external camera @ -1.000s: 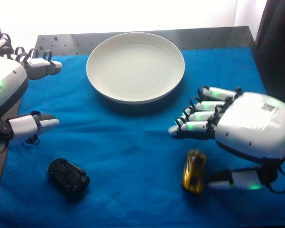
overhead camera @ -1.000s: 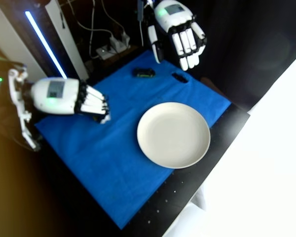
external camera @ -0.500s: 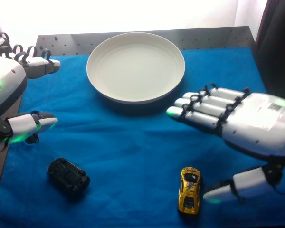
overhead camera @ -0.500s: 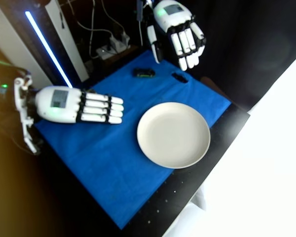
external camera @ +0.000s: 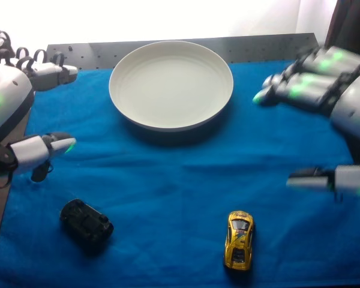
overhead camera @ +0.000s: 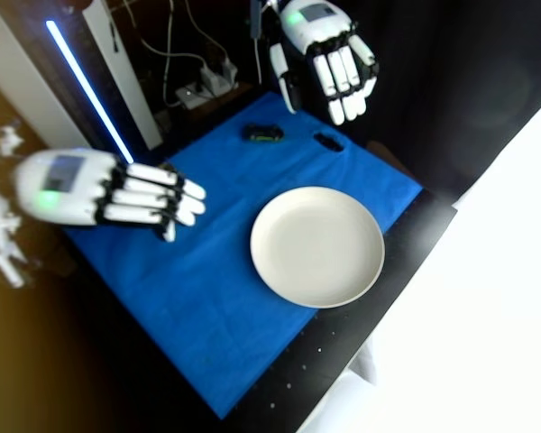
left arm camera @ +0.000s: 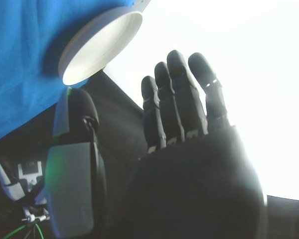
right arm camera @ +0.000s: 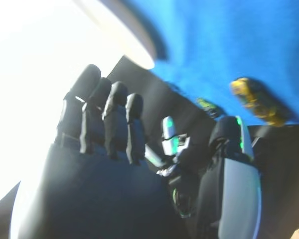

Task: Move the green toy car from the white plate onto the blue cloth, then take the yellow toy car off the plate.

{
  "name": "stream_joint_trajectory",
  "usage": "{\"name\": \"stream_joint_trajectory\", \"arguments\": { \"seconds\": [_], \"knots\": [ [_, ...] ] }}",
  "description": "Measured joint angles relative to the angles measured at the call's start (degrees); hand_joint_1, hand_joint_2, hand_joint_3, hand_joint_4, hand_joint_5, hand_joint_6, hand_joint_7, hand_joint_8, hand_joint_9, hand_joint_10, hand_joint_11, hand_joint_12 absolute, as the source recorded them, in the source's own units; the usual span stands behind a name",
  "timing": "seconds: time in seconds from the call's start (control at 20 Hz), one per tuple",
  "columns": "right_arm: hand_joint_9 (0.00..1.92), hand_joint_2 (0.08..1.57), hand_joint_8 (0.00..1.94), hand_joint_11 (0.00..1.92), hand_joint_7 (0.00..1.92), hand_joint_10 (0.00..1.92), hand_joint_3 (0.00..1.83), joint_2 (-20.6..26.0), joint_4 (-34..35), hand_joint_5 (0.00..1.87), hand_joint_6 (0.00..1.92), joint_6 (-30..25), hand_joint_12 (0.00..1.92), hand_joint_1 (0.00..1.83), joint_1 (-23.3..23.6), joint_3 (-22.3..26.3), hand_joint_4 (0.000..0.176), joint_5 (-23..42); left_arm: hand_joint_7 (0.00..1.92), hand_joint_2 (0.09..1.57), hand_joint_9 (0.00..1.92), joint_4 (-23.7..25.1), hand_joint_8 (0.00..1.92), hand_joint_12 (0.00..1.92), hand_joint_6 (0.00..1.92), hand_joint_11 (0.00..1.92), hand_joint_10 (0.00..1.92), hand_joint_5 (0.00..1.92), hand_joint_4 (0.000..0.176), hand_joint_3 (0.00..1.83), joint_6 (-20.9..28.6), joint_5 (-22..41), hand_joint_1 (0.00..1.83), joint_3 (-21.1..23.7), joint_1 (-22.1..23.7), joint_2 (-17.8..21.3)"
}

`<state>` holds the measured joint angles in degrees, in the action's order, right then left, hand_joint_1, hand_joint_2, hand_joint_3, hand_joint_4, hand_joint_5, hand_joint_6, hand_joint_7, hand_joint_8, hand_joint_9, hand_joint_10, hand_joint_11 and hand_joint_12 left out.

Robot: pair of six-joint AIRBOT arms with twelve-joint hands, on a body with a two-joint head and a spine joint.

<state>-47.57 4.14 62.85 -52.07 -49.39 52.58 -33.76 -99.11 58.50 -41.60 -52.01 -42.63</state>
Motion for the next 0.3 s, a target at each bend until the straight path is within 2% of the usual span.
{"name": "stream_joint_trajectory", "arguments": {
  "seconds": [0.05, 0.1, 0.2, 0.25, 0.3],
  "knots": [
    [0.03, 1.01, 0.28, 0.0, 0.34, 0.86, 0.06, 0.6, 0.9, 0.16, 0.69, 0.0, 1.43, 0.89, 0.0, 0.0, 0.0, 1.5, 0.58, 1.15, 0.57, 1.0, 0.02, 1.44, 0.01, 0.0, 0.1, 0.51, 0.0, 0.01, 1.6, 0.7, 0.77, -0.2, -0.3, 0.0],
    [0.12, 1.03, 0.27, 0.0, 0.38, 0.8, 0.06, 0.9, 1.4, 0.19, 0.64, 0.0, 1.48, 0.86, 0.0, 0.0, 0.0, 2.3, 0.59, 1.12, 0.59, 1.3, 0.02, 1.44, 0.01, 0.07, 0.11, 0.53, 0.0, 0.0, 2.6, 1.0, 0.83, -0.3, -0.4, 0.0],
    [0.19, 1.03, 0.22, 0.0, 0.42, 0.74, 0.04, 1.7, 2.9, 0.21, 0.62, 0.0, 1.5, 0.84, 0.0, 0.0, 0.0, 5.4, 0.6, 1.13, 0.6, 1.7, 0.01, 1.3, 0.01, 0.17, 0.11, 0.52, 0.0, 0.0, 6.1, 2.0, 0.8, -0.7, -1.0, 0.2],
    [0.27, 1.05, 0.3, 0.05, 0.48, 0.86, 0.05, 1.8, 4.3, 0.22, 0.74, 0.0, 1.62, 0.92, 0.0, 0.0, 0.0, 8.1, 0.58, 1.12, 0.59, 3.0, 0.0, 1.3, 0.0, 0.12, 0.11, 0.45, 0.0, 0.0, 9.6, 3.1, 0.78, -1.0, -1.4, 0.7],
    [0.3, 1.07, 0.48, 0.11, 0.44, 0.97, 0.04, 1.7, 5.3, 0.17, 0.89, 0.1, 1.67, 0.99, 0.0, -0.3, 0.0, 9.5, 0.56, 1.1, 0.59, 4.1, 0.0, 1.24, 0.0, 0.12, 0.09, 0.44, 0.0, 0.0, 12.7, 4.5, 0.77, -1.7, -2.1, 0.7]
  ]
}}
